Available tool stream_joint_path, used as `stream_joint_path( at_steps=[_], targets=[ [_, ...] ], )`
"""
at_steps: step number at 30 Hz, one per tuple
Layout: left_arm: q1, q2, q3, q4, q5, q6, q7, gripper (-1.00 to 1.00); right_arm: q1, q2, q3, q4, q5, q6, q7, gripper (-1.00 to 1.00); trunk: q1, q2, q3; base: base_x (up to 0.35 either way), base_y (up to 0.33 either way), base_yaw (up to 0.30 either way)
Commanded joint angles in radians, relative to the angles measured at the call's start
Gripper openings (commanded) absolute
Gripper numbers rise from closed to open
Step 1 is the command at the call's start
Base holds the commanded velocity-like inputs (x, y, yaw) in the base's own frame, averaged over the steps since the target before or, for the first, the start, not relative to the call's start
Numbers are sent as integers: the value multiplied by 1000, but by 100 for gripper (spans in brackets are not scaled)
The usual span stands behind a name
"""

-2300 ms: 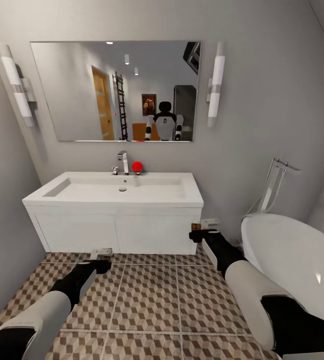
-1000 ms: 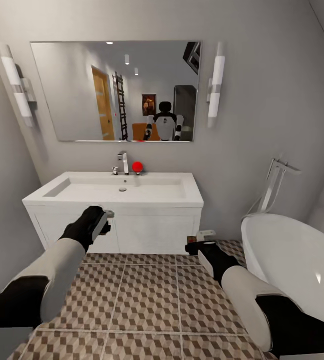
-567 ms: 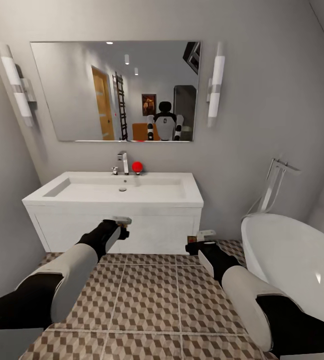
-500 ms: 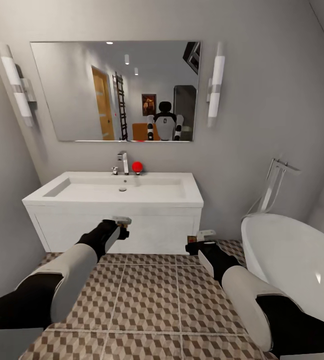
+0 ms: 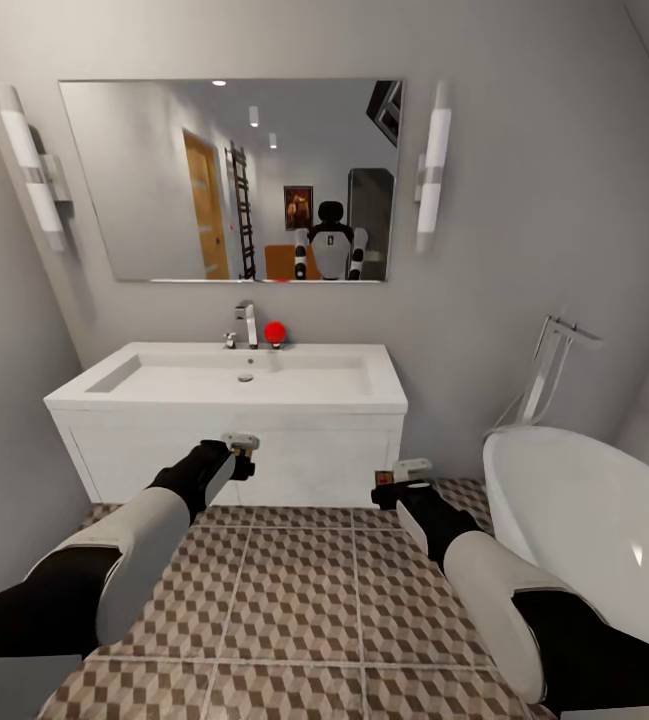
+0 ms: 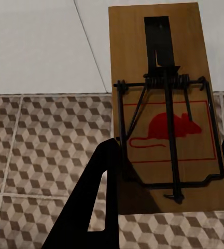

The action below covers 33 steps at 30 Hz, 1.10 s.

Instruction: Take the four mousetraps from the cabinet in the bathroom and place them on the bathroom floor. Make sure all four end up on the same floor surface, and ensure that at least two of them are either under or directly next to the same bathroom sink.

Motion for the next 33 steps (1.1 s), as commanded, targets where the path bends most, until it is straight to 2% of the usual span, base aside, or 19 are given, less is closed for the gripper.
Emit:
stream_joint_path(
  at_steps=[1,14,22,25,27,30,33],
  targets=[
    [0,0,1,-2,-8,6,0,-100,0,0,-2,-2,7,6,0,-100,0,-1,-2,0,0,0],
    [7,3,2,8,-7,3,-3,-100,0,0,-2,-5,8,6,0,-100,50,-92,-63,0,0,0],
    [8,2,2,13,-6,3,-3,-100,-2,3,8,-35,13,14,-5,-100,80,-148,-90,0,0,0],
    [8,2,2,14,-5,3,-4,-100,-4,4,14,-141,21,82,-9,-100,92,-169,-99,0,0,0],
    [8,3,2,15,-5,3,-4,-100,-4,4,16,-237,23,215,-7,-100,100,-183,-106,0,0,0],
    [8,3,3,14,-5,3,-5,-100,-3,3,18,-314,22,342,-3,-100,111,-204,-115,0,0,0],
    [8,3,4,14,-6,3,-5,-100,-4,3,20,-341,22,381,-2,-100,123,-225,-124,0,0,0]
  ],
)
